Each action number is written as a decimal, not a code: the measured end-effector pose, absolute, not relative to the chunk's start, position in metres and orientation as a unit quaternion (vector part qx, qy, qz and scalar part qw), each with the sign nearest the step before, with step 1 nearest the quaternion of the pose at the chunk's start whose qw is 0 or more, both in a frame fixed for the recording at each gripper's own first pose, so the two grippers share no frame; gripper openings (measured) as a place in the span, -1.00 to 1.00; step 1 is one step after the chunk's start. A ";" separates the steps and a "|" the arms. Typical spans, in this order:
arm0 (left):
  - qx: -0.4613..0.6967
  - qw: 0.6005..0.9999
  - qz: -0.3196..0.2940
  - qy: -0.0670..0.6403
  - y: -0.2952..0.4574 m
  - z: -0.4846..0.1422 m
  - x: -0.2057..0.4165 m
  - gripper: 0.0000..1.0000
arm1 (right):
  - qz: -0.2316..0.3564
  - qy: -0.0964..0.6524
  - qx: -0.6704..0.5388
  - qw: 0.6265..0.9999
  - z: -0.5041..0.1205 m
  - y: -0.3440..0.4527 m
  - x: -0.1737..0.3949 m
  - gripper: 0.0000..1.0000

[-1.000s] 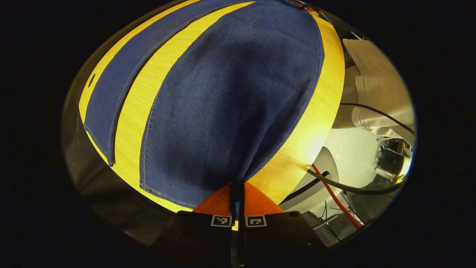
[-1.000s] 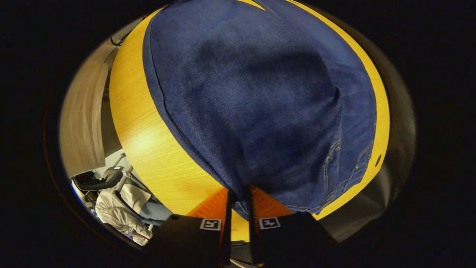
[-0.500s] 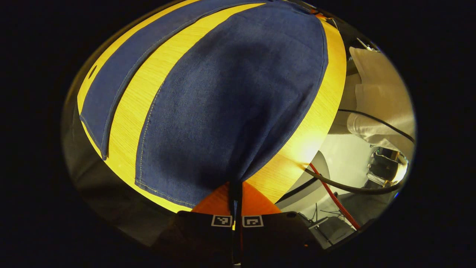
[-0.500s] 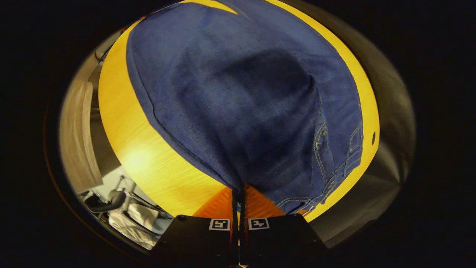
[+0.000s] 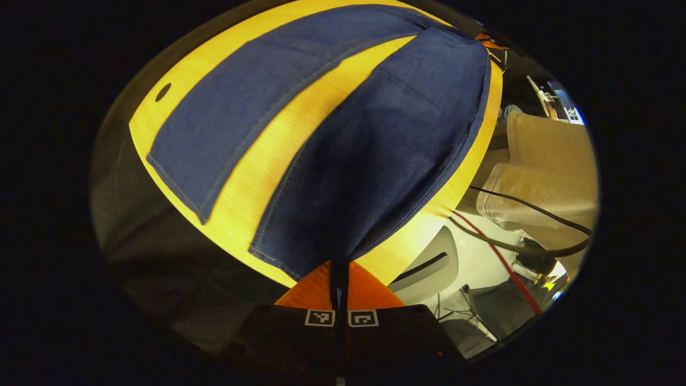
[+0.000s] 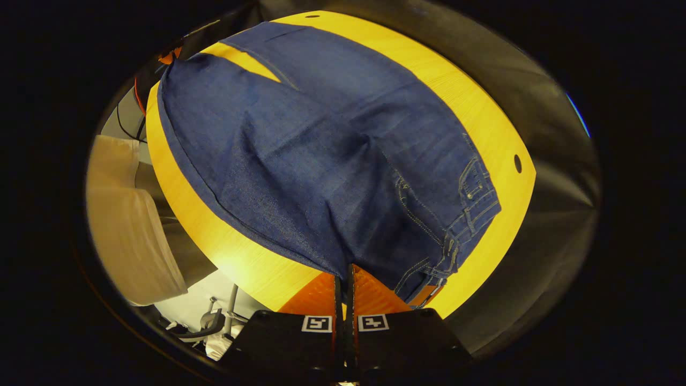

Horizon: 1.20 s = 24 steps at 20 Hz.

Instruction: Grasp the waist and the cuffs of the jeans and fold them to make the two legs overlap; first hold the waist and fold one-third of the jeans toward the cuffs, then hold the cuffs and fold the remaining one-third in the same direction to finish folding.

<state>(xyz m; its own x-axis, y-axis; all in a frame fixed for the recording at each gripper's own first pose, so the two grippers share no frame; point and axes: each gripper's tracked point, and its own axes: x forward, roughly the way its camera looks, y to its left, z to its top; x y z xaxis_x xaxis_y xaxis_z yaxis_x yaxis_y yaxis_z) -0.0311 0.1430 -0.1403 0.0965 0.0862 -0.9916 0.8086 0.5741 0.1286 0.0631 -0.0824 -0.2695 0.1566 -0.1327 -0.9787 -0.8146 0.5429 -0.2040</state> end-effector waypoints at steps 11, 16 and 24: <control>0.395 0.670 -0.270 0.568 0.140 -0.075 0.094 -1.00 | 0.182 0.566 -0.327 0.735 -0.215 -0.047 0.142 -0.93; 0.386 0.692 -0.241 0.560 0.146 -0.078 0.142 -1.00 | 0.166 0.560 -0.256 0.771 -0.241 -0.035 0.211 -0.92; 0.380 0.716 -0.177 0.557 0.153 -0.114 0.212 -1.00 | 0.161 0.577 -0.226 0.768 -0.338 -0.026 0.290 -1.00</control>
<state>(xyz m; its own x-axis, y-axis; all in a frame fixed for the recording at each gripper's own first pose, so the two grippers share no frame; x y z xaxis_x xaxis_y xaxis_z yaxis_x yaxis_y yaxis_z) 0.2120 0.1528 -0.1138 0.3157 0.1698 -0.9336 0.6781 0.6478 0.3471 0.2900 -0.0256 -0.3381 0.2829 -0.0135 -0.9591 -0.5078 0.8461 -0.1617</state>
